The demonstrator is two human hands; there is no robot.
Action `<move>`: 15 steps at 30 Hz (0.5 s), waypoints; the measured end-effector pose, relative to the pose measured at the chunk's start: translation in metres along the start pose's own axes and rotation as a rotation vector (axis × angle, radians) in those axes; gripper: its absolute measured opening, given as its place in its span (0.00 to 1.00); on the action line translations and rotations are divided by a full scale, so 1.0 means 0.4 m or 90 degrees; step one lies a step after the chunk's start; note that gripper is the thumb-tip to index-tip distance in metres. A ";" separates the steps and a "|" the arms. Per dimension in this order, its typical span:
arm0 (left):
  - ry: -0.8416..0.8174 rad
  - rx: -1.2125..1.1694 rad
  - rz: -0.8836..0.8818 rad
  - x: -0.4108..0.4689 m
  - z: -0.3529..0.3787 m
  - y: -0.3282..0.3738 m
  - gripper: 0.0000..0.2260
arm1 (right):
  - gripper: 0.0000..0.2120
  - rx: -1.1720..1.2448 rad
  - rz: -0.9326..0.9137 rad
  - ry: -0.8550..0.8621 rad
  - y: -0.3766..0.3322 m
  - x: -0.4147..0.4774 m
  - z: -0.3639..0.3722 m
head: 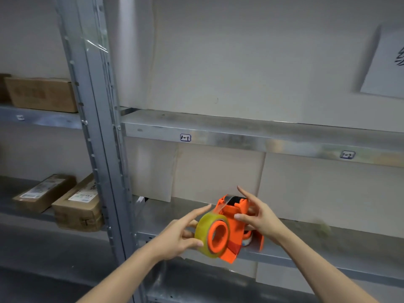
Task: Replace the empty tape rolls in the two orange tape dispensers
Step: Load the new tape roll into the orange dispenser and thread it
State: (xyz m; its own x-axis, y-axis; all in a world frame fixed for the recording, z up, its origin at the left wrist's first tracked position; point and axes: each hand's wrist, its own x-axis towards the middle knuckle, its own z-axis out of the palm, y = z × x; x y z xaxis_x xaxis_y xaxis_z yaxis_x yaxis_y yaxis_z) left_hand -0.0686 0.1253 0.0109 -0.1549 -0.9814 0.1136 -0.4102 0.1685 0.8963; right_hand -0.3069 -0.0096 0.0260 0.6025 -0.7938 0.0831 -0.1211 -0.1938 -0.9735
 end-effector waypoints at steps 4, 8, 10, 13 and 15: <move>0.003 -0.006 -0.036 0.047 -0.066 -0.080 0.34 | 0.38 -0.018 0.007 0.031 0.039 0.085 0.047; 0.021 -0.030 -0.061 0.095 -0.116 -0.162 0.27 | 0.35 -0.042 0.039 0.072 0.093 0.171 0.087; 0.024 -0.040 -0.069 0.116 -0.132 -0.201 0.26 | 0.35 -0.061 0.055 0.098 0.116 0.213 0.107; 0.031 -0.058 -0.095 0.145 -0.149 -0.265 0.27 | 0.35 -0.071 0.088 0.121 0.147 0.267 0.130; 0.024 -0.083 -0.121 0.157 -0.154 -0.307 0.30 | 0.34 -0.084 0.110 0.118 0.163 0.296 0.142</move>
State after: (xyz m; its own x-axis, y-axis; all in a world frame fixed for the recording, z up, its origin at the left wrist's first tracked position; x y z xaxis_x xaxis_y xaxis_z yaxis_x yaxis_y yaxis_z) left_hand 0.0272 0.0373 -0.0655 -0.0517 -0.9975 -0.0481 -0.3092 -0.0298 0.9505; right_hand -0.1987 -0.0833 -0.0396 0.4112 -0.9110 -0.0323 -0.3180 -0.1102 -0.9417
